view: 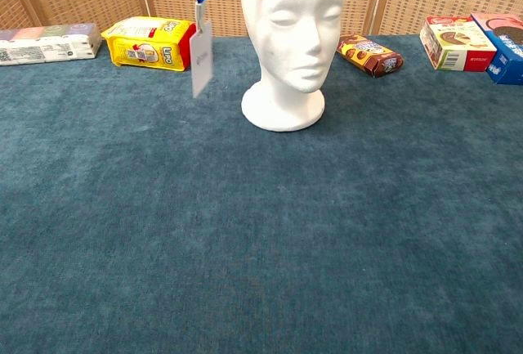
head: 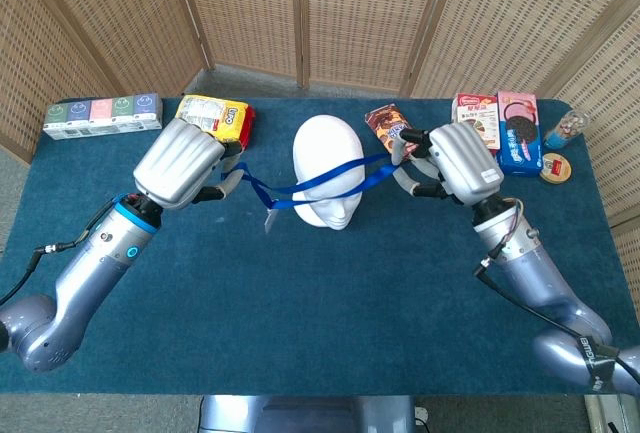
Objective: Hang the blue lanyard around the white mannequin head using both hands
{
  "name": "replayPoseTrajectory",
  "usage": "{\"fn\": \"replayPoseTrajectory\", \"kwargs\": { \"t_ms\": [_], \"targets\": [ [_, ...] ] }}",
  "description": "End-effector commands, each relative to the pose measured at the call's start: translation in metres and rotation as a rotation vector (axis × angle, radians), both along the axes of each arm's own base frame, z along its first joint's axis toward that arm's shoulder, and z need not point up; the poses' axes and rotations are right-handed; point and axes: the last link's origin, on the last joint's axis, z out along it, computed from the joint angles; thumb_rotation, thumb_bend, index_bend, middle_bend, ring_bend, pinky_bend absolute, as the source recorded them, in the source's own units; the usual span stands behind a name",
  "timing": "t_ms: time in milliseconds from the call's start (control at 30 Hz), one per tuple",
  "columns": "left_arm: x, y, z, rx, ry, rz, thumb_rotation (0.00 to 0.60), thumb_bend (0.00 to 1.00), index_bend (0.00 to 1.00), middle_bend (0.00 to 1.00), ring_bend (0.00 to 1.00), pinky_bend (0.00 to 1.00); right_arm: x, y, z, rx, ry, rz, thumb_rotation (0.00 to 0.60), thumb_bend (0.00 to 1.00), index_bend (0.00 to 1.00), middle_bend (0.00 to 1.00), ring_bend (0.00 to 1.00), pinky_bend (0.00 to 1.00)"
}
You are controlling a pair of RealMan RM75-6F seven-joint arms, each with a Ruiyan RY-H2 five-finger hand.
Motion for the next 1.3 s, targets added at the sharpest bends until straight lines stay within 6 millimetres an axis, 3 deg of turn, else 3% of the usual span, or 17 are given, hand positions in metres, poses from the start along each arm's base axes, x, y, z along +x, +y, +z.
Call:
{"fn": "replayPoseTrajectory", "kwargs": {
  "t_ms": [33,767,1300],
  "targets": [
    [0.003,0.004,0.001,0.009,-0.004,0.000,0.506,0.47,0.68,1.00,1.00,1.00,0.004,-0.005,0.001,-0.005,-0.003,0.001,0.600,0.46,0.78,1.00,1.00,1.00],
    [0.015,0.040,0.006,0.078,-0.020,0.051,0.505,0.47,0.68,1.00,1.00,1.00,0.031,-0.055,-0.001,-0.038,0.017,-0.021,0.600,0.46,0.79,1.00,1.00,1.00],
    [0.021,0.054,-0.002,0.114,0.033,0.073,0.510,0.47,0.68,1.00,1.00,1.00,0.029,-0.077,-0.015,-0.045,0.067,-0.072,0.600,0.46,0.79,1.00,1.00,1.00]
  ]
}}
